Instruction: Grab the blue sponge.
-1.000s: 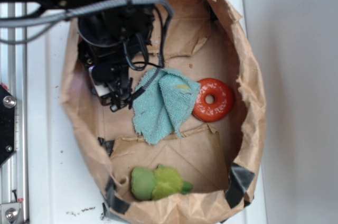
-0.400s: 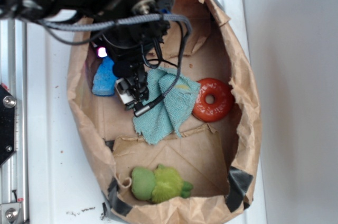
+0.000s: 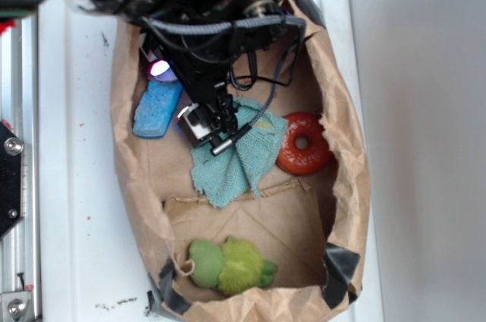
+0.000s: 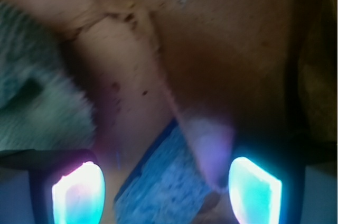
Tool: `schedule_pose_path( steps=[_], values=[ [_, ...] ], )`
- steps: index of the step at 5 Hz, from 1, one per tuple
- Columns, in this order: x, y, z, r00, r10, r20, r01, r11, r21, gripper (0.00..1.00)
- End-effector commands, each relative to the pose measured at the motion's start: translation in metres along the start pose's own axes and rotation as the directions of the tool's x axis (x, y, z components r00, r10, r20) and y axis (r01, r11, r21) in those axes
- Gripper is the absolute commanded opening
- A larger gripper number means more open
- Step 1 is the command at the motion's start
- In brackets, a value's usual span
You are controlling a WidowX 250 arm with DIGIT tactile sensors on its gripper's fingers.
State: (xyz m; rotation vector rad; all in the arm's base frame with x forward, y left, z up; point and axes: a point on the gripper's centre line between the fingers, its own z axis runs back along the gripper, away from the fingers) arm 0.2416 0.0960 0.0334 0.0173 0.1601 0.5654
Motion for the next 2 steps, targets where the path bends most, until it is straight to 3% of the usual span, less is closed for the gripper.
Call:
schedule_pose_path(
  steps=[1,2],
  values=[
    [0.002,0.002,0.004,0.998,-0.032,0.056,0.034,0.999,-0.032,1.00],
    [-0.004,0.004,-0.007,0.999,0.005,0.049,-0.002,0.998,-0.071,1.00]
  ],
)
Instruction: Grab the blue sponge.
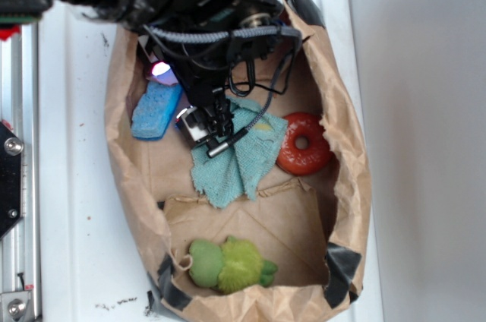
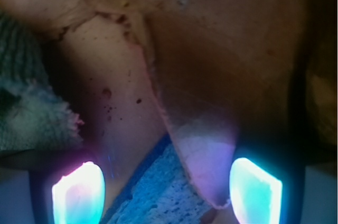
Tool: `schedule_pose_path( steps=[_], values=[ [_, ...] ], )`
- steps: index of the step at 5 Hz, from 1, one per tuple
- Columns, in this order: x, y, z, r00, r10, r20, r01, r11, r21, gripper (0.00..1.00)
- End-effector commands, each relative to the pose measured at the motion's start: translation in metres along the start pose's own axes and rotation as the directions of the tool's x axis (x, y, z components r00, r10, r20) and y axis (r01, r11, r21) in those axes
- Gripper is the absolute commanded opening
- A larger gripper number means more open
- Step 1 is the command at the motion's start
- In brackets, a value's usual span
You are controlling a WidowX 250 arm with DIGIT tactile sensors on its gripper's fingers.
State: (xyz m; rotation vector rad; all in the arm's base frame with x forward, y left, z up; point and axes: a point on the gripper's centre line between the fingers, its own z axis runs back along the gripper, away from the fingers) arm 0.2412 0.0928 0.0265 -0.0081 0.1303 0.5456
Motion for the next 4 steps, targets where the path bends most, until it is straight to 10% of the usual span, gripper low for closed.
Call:
schedule_pose_path(
  steps=[1,3,4],
  values=[
    [-0.023,0.002,-0.002,0.994,0.024,0.105,-0.017,0.998,-0.063,1.00],
    [-0.023,-0.002,-0.018,0.996,-0.005,0.085,0.009,0.999,-0.045,1.00],
    [-0.021,-0.002,-0.013,0.998,0.004,0.063,-0.001,0.999,-0.044,0.00]
  ],
)
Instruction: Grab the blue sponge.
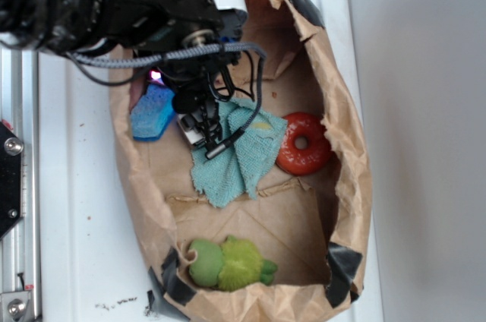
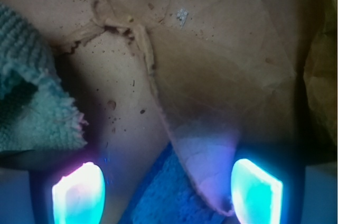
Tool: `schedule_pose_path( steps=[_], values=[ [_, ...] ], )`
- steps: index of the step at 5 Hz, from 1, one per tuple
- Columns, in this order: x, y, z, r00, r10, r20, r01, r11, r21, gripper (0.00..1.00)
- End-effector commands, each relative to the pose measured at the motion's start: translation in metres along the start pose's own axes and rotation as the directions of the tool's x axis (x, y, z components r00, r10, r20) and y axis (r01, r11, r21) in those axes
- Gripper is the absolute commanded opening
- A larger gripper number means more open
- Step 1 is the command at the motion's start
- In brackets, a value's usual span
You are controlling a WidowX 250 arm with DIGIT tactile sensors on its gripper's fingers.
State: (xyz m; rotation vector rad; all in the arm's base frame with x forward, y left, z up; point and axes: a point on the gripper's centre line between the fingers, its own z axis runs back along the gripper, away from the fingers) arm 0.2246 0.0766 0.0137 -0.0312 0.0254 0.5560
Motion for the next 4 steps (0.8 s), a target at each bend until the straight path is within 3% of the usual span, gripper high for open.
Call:
schedule_pose_path(
  steps=[1,2,4],
  values=[
    [0.002,0.003,0.005,0.999,-0.003,-0.032,0.003,1.000,0.004,0.00],
    [-0.002,0.002,0.013,0.998,-0.034,-0.053,0.033,0.999,-0.024,0.00],
    [-0.016,0.003,0.045,0.993,-0.101,-0.064,0.092,0.987,-0.131,0.00]
  ],
)
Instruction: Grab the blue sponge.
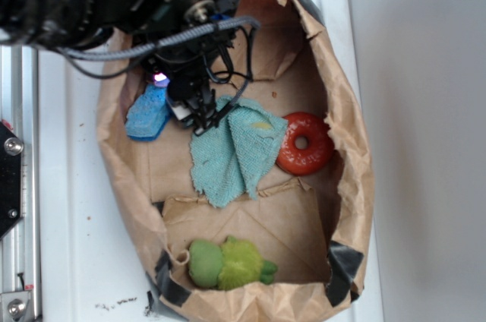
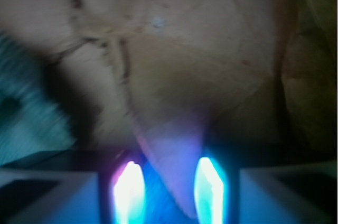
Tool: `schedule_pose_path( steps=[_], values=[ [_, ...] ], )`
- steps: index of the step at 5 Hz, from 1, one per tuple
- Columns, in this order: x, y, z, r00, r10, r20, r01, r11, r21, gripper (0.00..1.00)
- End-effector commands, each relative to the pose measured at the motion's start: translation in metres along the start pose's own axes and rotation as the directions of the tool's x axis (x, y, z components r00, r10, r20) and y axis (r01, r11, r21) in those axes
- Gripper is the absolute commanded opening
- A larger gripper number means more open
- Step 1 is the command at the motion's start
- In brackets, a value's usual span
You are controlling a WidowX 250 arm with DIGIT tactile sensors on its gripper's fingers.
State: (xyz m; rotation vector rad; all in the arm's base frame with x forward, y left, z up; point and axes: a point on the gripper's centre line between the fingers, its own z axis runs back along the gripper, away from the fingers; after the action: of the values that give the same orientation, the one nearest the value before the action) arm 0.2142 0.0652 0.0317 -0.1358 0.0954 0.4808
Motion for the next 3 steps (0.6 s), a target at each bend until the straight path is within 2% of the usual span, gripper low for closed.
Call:
schedule_pose_path(
  steps=[1,2,3],
  values=[
    [-0.019,-0.001,0.049,0.996,-0.088,-0.012,0.086,0.989,-0.117,0.00],
    [-0.024,-0.006,0.073,0.995,-0.099,-0.023,0.093,0.978,-0.189,0.00],
    [-0.018,-0.007,0.078,0.997,-0.077,-0.025,0.071,0.980,-0.187,0.00]
  ],
)
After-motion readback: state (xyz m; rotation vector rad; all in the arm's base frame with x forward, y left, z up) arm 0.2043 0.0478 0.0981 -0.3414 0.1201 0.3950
